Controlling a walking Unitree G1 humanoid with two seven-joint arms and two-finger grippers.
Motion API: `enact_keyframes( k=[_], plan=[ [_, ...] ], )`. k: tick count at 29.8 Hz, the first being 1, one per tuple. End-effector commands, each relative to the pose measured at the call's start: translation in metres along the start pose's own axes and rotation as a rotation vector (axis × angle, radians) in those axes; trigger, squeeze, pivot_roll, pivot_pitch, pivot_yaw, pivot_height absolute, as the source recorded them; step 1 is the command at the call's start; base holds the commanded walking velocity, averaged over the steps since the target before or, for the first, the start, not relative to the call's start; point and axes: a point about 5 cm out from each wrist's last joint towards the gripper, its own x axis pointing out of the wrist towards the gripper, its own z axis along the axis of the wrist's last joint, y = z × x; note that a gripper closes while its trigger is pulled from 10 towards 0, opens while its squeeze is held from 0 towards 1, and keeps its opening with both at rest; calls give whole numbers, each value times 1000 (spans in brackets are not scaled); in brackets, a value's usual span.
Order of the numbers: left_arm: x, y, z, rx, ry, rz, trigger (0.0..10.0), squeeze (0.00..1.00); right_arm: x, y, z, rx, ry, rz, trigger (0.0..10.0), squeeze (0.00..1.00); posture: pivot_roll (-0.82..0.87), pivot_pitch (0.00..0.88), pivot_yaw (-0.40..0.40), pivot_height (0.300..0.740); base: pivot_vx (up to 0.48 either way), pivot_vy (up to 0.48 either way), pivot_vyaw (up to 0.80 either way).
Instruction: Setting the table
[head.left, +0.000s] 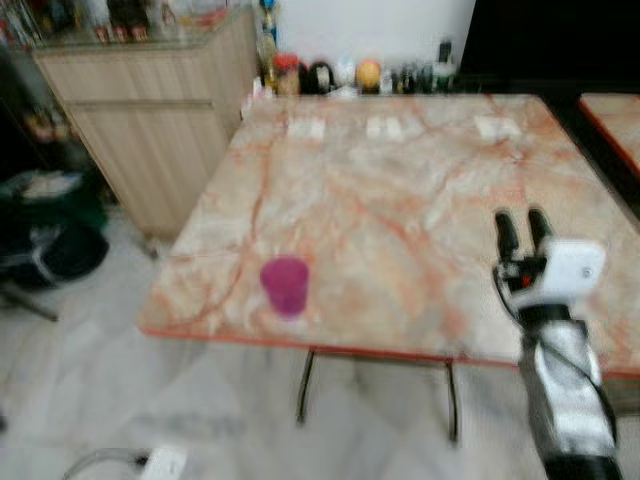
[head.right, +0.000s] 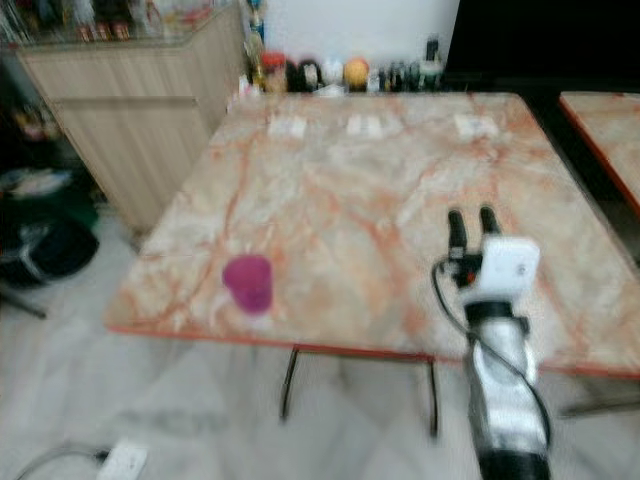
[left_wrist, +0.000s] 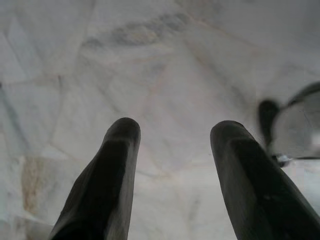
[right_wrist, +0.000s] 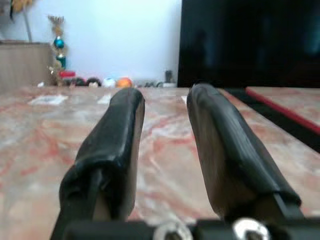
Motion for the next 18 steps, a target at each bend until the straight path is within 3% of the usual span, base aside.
enact_keyframes(
  k=[1, 18],
  plan=[
    [-1, 8, -1, -8, 1, 20, 10000, 0, 5, 8, 7, 16, -31, 22, 10000, 0, 48, 0, 39, 740, 0, 480, 0],
    [-1, 8, -1, -7, 0, 21, 10000, 0, 5, 11, 6, 24, -29, 24, 10000, 0, 51, 0, 40, 740, 0, 480, 0]
  ],
)
